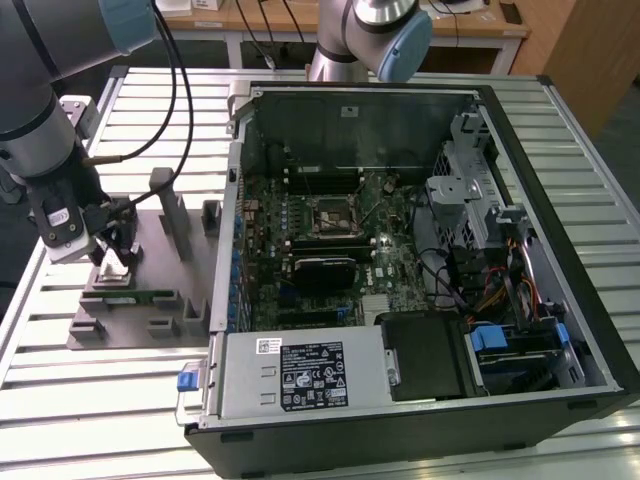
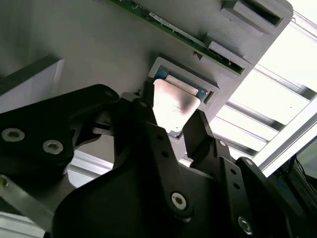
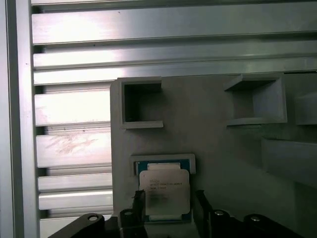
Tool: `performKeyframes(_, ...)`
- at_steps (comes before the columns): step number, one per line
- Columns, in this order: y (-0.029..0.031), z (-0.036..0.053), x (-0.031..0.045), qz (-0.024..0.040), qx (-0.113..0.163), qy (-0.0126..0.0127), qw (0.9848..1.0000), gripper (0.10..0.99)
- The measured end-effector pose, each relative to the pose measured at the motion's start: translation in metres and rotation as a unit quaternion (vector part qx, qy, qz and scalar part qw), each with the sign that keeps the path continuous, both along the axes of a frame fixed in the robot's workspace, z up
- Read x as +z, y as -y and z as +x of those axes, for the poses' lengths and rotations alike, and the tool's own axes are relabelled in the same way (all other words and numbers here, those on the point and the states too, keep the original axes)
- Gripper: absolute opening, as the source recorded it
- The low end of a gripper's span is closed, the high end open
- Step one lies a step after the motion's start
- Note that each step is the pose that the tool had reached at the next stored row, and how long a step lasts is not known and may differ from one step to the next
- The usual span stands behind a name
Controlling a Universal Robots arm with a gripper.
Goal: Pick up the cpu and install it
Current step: 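Pick up the cpu and move it towards the insertion slot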
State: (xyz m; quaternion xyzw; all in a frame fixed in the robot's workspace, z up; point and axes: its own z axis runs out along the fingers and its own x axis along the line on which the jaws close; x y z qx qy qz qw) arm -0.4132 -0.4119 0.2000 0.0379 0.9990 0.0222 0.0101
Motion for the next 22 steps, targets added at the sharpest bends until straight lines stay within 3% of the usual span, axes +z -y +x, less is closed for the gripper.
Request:
performKeyframes(5,0.0000,0.0000,0.0000,0.0000,0.000,0.0000,1.0000,0.647)
performKeyframes(10,0.0000,-0.0013,-0.0033,0.0003,0.000,0.0003,1.0000,0.647)
performKeyframes(17,0.0000,-0.0034,-0.0105,0.0015,0.000,0.0041,1.0000,0.647)
performKeyframes(22,-0.0005,-0.0043,-0.0137,0.0015,0.000,0.0043,1.0000,0.647)
